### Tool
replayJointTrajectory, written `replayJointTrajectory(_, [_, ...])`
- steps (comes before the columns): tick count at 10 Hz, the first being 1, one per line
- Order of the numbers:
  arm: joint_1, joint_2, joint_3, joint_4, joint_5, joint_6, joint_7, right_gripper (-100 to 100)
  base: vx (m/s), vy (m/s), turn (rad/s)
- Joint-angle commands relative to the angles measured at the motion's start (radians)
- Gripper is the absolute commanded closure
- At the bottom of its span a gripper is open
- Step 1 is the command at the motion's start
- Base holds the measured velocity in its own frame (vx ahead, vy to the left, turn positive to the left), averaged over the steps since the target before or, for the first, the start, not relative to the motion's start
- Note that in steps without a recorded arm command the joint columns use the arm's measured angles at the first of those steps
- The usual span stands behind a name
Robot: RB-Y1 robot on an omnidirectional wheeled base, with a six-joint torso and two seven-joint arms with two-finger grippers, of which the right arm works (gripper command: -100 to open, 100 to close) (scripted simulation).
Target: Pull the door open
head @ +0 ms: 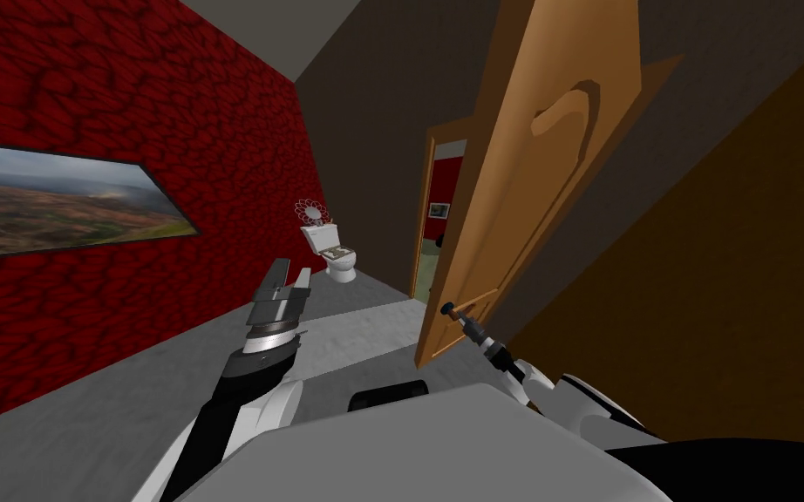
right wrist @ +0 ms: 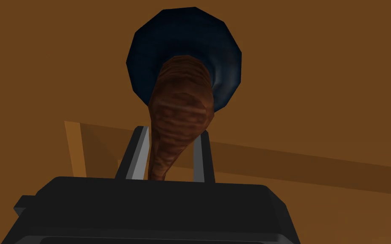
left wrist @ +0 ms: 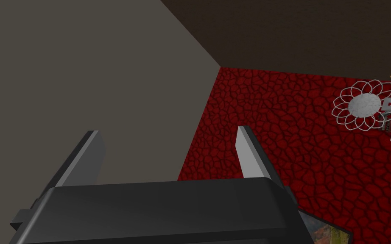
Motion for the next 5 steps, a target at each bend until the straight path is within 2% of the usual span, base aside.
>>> replayJointTrajectory(1, [0.034,-0.016,0.004,-0.050,0.000,0.007,-0.003,100,-0.097,-0.084,0.026])
replayJointTrajectory(3, [0.034,-0.012,0.006,-0.051,0.001,0.005,-0.004,100,-0.026,-0.021,-0.017])
replayJointTrajectory(4, [0.037,-0.013,0.003,-0.045,-0.002,0.004,-0.004,100,-0.087,-0.041,0.173])
replayJointTrajectory(5, [0.037,-0.014,0.000,-0.039,-0.004,0.000,-0.004,100,-0.160,-0.060,0.284])
